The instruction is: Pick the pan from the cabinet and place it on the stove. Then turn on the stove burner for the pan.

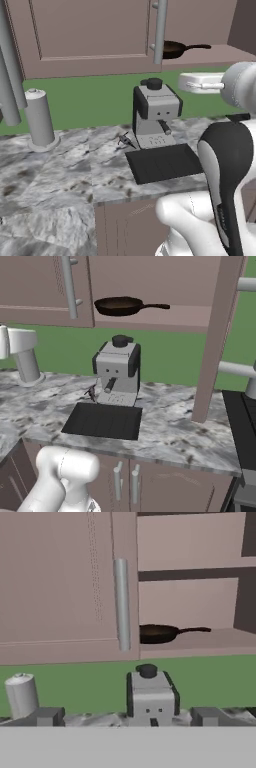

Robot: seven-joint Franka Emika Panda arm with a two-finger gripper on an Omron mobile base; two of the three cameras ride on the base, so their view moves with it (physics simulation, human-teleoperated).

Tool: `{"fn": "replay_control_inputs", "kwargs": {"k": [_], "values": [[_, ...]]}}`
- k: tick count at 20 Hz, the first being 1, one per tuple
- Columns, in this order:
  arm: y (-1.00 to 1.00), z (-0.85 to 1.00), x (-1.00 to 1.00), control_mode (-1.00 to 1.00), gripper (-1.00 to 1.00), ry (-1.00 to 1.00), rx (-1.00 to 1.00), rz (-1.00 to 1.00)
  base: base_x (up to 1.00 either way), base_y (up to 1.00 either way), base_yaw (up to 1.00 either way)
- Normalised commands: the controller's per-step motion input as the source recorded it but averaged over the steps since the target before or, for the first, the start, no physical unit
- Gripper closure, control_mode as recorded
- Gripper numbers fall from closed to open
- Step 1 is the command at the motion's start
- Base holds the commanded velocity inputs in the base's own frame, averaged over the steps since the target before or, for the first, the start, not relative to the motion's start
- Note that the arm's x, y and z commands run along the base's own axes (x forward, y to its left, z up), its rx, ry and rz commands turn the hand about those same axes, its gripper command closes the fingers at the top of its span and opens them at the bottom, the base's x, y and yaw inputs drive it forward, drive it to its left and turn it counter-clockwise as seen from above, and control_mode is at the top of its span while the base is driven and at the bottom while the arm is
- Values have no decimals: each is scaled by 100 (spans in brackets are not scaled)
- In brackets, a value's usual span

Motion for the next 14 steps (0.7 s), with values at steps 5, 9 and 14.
{"fn": "replay_control_inputs", "kwargs": {"k": [5, 9, 14], "values": [[-4, 0, 55, -100, -100, -8, 1, 3, 0, 0, 0], [0, 0, 50, -100, -100, -15, 6, 4, 0, 0, 0], [0, 0, 48, -100, -100, -14, 7, 1, 0, 0, 0]]}}
